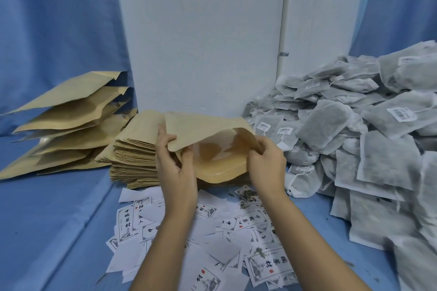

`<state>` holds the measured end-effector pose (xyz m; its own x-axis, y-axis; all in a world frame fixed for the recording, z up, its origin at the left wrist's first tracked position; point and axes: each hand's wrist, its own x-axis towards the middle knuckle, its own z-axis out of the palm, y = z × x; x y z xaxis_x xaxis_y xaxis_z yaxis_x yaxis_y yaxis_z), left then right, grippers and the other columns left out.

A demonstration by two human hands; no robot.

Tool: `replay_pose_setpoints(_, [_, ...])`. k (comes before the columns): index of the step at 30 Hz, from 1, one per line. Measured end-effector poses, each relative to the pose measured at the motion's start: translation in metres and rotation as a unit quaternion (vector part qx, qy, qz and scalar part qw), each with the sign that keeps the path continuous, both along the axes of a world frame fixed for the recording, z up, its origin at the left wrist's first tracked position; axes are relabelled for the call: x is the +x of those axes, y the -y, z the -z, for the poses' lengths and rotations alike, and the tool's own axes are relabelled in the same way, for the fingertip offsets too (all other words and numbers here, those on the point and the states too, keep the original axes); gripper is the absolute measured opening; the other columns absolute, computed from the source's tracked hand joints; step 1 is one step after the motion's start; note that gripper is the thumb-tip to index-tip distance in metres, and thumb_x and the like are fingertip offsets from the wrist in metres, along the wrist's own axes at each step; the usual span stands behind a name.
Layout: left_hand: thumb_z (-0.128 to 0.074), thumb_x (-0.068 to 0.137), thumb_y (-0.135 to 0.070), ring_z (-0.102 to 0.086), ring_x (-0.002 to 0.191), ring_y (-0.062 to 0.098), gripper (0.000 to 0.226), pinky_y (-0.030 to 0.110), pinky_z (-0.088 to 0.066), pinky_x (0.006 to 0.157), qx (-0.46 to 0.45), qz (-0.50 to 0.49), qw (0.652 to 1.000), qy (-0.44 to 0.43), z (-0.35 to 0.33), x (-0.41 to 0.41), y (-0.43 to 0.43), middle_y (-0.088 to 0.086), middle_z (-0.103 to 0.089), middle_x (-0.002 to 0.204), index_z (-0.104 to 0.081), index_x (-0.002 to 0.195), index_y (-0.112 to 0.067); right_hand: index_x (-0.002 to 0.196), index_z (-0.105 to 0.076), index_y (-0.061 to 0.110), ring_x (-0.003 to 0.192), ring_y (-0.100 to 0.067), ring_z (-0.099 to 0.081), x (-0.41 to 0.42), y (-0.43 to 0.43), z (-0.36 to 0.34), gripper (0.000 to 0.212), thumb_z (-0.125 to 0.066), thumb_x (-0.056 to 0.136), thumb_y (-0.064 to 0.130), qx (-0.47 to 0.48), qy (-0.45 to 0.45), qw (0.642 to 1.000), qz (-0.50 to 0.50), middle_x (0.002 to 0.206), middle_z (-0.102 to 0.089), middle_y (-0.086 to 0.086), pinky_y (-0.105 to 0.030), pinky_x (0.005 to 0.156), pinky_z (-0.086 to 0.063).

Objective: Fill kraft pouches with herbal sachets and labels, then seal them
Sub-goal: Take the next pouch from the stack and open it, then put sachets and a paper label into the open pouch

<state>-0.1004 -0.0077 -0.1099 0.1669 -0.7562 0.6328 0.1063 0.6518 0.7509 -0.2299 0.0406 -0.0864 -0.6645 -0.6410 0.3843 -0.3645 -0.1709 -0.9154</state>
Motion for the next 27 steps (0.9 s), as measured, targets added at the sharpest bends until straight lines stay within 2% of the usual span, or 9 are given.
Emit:
replay_pose_setpoints(2, [-0.055, 0.09, -0.036, -0.034, 0.133, -0.004, 0.016, 0.017, -0.032, 0.103, -0.027, -0.05, 0.997, 0.058, -0.001, 0.003, -0.001, -0.023, -0.038, 0.143, -0.05, 0.104, -0.041, 0.101, -0.066, 0.02, 0.081, -0.005, -0.057, -0.002, 0.0, -0.001, 0.042, -0.042, 0.079, -0.007, -0.015, 0.012, 1.0, 0.002, 0.091, -0.067, 0.008, -0.007, 0.062, -0.039])
replay_pose_setpoints(4, [-0.049, 0.088, -0.045, -0.038, 0.131, 0.0, 0.029, 0.007, -0.027, 0.099, -0.081, -0.127, 0.978, 0.142, 0.0, 0.004, -0.003, -0.015, -0.053, 0.134, -0.06, 0.107, -0.027, 0.098, -0.067, 0.017, 0.068, 0.002, -0.054, -0.001, 0.0, 0.0, 0.041, -0.041, 0.077, -0.008, -0.03, 0.016, 0.999, 0.003, 0.08, -0.064, 0.01, -0.004, 0.055, -0.038])
replay_pose_setpoints(7, [-0.049, 0.092, -0.038, -0.05, 0.125, 0.015, 0.038, 0.028, -0.042, 0.1, -0.18, -0.2, 0.938, 0.22, -0.002, 0.003, -0.006, 0.001, -0.067, 0.117, -0.068, 0.111, -0.01, 0.098, -0.064, 0.017, 0.065, 0.011, -0.054, -0.001, 0.0, 0.0, 0.04, -0.044, 0.076, -0.01, -0.058, 0.022, 0.998, 0.01, 0.079, -0.063, 0.013, -0.003, 0.056, -0.038])
replay_pose_setpoints(9, [-0.05, 0.094, -0.031, -0.054, 0.122, 0.021, 0.035, 0.042, -0.046, 0.097, -0.236, -0.206, 0.917, 0.248, -0.003, 0.0, -0.008, 0.005, -0.067, 0.117, -0.069, 0.113, -0.008, 0.094, -0.062, 0.022, 0.065, 0.011, -0.054, -0.001, 0.0, 0.0, 0.039, -0.046, 0.076, -0.009, -0.072, 0.027, 0.997, 0.009, 0.078, -0.062, 0.015, -0.004, 0.056, -0.038])
replay_pose_setpoints(13, [-0.054, 0.093, -0.021, -0.059, 0.116, 0.024, 0.029, 0.041, -0.043, 0.103, -0.317, -0.183, 0.892, 0.266, -0.006, -0.011, -0.011, 0.01, -0.066, 0.117, -0.071, 0.104, 0.0, 0.078, -0.054, 0.03, 0.059, 0.007, -0.053, -0.003, 0.0, 0.002, 0.034, -0.051, 0.076, -0.004, -0.084, 0.05, 0.995, 0.006, 0.07, -0.06, 0.015, -0.008, 0.053, -0.04])
replay_pose_setpoints(18, [-0.049, 0.096, -0.012, -0.069, 0.09, 0.024, 0.026, 0.041, -0.054, 0.085, -0.279, -0.237, 0.899, 0.24, -0.012, -0.011, -0.012, 0.012, -0.072, 0.097, -0.069, 0.1, 0.004, 0.098, -0.059, 0.027, 0.078, 0.008, -0.054, -0.013, 0.001, 0.001, 0.013, -0.05, 0.09, 0.022, -0.085, 0.113, 0.99, -0.011, 0.09, -0.061, 0.018, -0.018, 0.065, -0.038])
replay_pose_setpoints(22, [-0.046, 0.097, -0.016, -0.068, 0.081, 0.022, 0.031, 0.023, -0.047, 0.079, -0.241, -0.253, 0.912, 0.215, -0.018, -0.015, -0.017, 0.011, -0.072, 0.091, -0.068, 0.101, 0.004, 0.111, -0.057, 0.024, 0.098, 0.01, -0.049, -0.019, 0.001, -0.002, 0.029, -0.042, 0.09, 0.039, -0.146, 0.144, 0.978, 0.022, 0.115, -0.053, 0.011, -0.012, 0.078, -0.036])
replay_pose_setpoints(24, [-0.045, 0.098, -0.017, -0.067, 0.08, 0.025, 0.032, 0.027, -0.049, 0.079, -0.228, -0.249, 0.92, 0.197, -0.02, -0.019, -0.017, 0.012, -0.071, 0.09, -0.067, 0.101, 0.005, 0.116, -0.054, 0.024, 0.114, 0.004, -0.043, -0.028, 0.001, -0.004, 0.025, -0.044, 0.094, 0.031, -0.152, 0.152, 0.972, 0.093, 0.135, -0.037, 0.008, -0.015, 0.085, -0.034])
replay_pose_setpoints(27, [-0.044, 0.096, -0.014, -0.067, 0.088, 0.03, 0.03, 0.052, -0.048, 0.095, -0.186, -0.237, 0.938, 0.171, -0.024, -0.03, -0.018, 0.014, -0.07, 0.094, -0.066, 0.102, 0.006, 0.126, -0.053, 0.017, 0.135, -0.018, -0.022, -0.049, 0.002, -0.007, 0.038, -0.054, 0.088, 0.012, -0.099, 0.149, 0.964, 0.194, 0.153, -0.013, 0.001, -0.033, 0.099, -0.035])
